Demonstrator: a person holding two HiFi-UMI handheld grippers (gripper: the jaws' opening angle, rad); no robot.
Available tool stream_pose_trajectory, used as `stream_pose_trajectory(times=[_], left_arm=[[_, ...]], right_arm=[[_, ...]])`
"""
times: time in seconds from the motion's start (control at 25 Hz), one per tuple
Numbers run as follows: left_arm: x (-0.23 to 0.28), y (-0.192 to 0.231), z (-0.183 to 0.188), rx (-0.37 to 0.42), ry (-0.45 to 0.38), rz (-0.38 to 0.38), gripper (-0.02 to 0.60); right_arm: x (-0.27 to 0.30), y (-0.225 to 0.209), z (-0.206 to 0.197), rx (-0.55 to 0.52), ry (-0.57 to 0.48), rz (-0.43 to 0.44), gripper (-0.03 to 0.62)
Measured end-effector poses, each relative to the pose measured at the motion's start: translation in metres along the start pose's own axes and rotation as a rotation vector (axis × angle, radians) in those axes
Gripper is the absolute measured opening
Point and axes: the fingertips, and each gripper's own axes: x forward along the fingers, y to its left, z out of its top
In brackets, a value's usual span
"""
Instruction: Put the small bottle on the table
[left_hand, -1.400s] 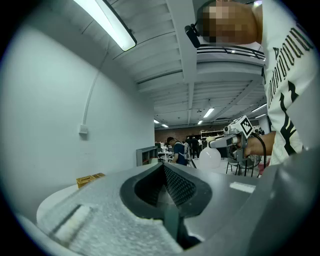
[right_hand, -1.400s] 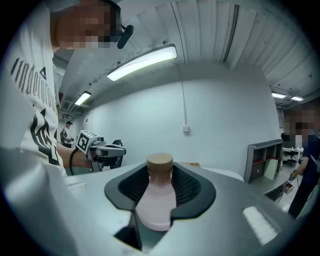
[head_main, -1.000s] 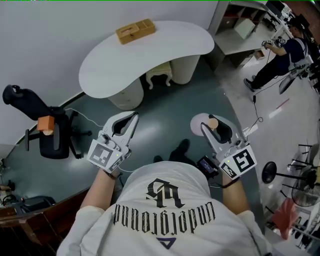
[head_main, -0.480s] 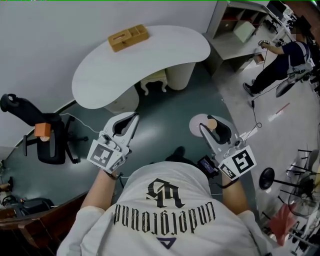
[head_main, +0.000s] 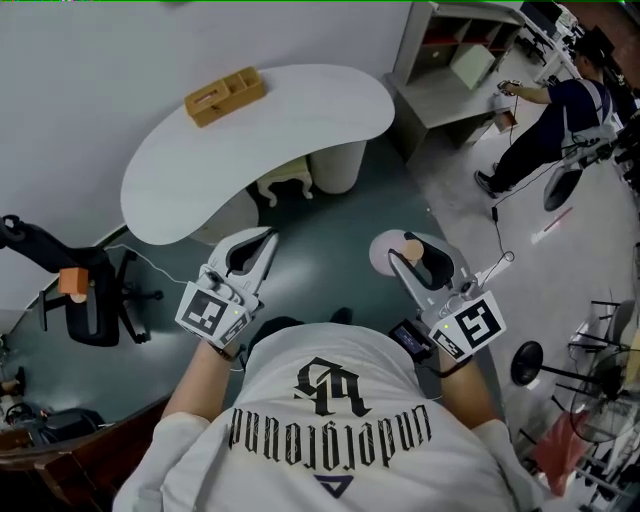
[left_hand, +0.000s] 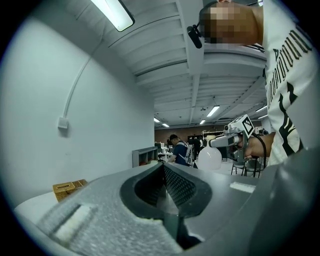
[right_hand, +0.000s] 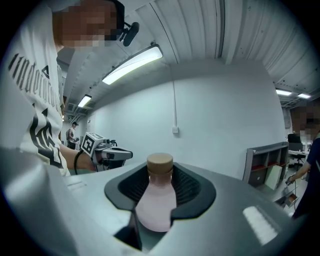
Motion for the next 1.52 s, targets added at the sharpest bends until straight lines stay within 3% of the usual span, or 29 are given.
stream_pose_trajectory(times=[0.32, 0.84, 1.52], left_arm=[[0.044, -0.007, -0.004, -0.009, 0.023, -0.028, 0.008], [0.109, 0.035, -0.011, -0.020, 0.038, -0.090, 0.008], [0.172, 0.197, -0.011, -0.034, 0.064, -0.132, 0.008]], right_arm=[[-0.006, -0.038, -0.007, 0.025, -0.001, -0.016, 0.135], [0.035, -0.091, -0.015, 0.040, 0.019, -0.053, 0.135], [0.193, -0.167, 0.001, 0.069, 0.021, -0.106, 0.135]])
